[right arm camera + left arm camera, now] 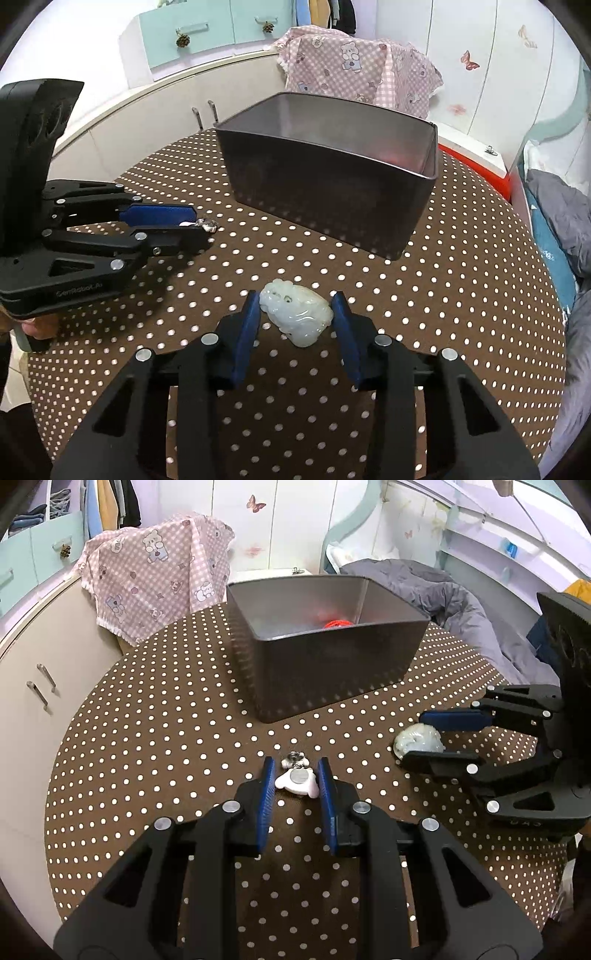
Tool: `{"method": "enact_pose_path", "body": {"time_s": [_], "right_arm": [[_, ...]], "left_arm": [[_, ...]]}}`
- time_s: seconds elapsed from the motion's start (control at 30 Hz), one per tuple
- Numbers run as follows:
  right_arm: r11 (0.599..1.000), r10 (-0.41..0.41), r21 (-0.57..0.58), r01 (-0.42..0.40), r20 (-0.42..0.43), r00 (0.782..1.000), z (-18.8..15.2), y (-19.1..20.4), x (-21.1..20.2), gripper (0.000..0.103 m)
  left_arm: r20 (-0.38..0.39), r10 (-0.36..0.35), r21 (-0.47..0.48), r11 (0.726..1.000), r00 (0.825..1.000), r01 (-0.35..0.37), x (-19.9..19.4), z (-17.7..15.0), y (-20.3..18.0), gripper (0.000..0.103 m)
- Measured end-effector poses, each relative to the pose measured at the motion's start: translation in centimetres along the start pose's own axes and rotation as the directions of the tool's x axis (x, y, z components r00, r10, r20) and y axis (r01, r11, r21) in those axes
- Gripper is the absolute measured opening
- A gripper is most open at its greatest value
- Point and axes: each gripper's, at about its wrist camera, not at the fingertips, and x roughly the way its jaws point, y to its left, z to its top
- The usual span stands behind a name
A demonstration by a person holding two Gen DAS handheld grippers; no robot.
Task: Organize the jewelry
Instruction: 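Grasp the white flower charm with left tool while right grasps jade pendant, then lower the white charm and jade pendant into the box, open both tools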
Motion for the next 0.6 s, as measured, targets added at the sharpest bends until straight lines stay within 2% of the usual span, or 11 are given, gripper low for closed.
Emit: {"method": "enact_pose_path", "body": {"time_s": [0.37,0.6], "right_arm": [[1.000,0.016,-0.007,-0.016,0.074,0.997,1.6,0.3,-3.6,0.037],[1.000,0.001,-0.018,0.002,0.170,0.985,4.0,-0.6,-7.3,0.037]], "left_arm": [[0.072,0.000,0.017,1.000,0.997,-0.001,-3.2,1.0,-0.1,0.023],[0.170,0.016,0.063,0.998,0.985,-0.027,-6.7,3.7,-0.2,0.023]]}}
